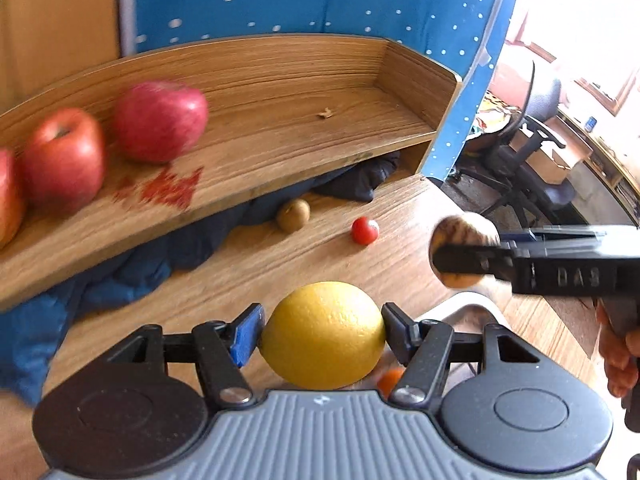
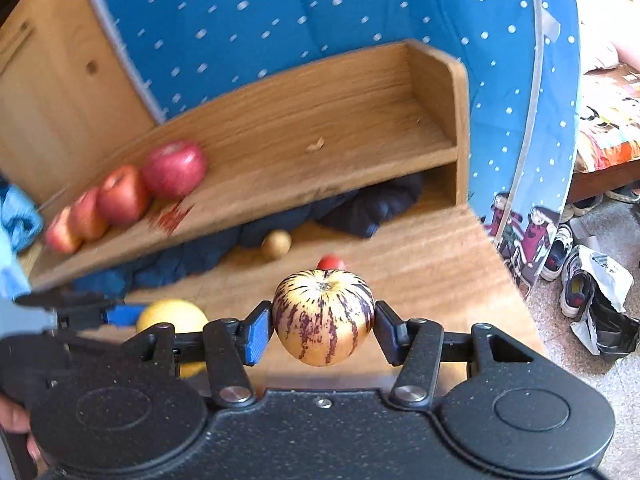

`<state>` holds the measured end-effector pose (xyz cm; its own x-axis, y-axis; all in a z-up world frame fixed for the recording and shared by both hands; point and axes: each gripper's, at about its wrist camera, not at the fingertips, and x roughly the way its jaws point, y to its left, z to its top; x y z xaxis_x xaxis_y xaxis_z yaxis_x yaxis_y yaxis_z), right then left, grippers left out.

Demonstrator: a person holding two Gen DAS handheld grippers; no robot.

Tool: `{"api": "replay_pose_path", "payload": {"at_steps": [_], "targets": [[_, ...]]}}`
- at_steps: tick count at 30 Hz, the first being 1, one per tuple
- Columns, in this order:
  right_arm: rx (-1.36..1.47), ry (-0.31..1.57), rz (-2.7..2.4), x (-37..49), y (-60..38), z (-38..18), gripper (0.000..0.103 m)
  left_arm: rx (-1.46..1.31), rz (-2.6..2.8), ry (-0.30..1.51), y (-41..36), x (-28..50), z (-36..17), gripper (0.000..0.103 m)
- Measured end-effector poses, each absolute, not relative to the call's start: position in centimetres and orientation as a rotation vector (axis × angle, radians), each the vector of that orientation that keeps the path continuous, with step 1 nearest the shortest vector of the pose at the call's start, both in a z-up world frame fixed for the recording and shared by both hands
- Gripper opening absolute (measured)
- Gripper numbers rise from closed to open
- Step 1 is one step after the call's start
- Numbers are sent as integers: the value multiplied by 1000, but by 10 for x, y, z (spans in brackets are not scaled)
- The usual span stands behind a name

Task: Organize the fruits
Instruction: 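Carry both fruits onto the steel tray and open both tools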

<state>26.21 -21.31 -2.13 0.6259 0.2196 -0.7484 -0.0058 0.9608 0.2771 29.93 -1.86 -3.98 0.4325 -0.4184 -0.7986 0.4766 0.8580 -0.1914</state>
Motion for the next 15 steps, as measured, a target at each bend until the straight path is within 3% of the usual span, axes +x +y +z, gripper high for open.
{"api": "replay_pose_path", "payload": {"at_steps": [15], "targets": [[209, 954, 141, 224, -192, -42, 56, 67, -481, 1023, 10, 261, -46, 68]]}}
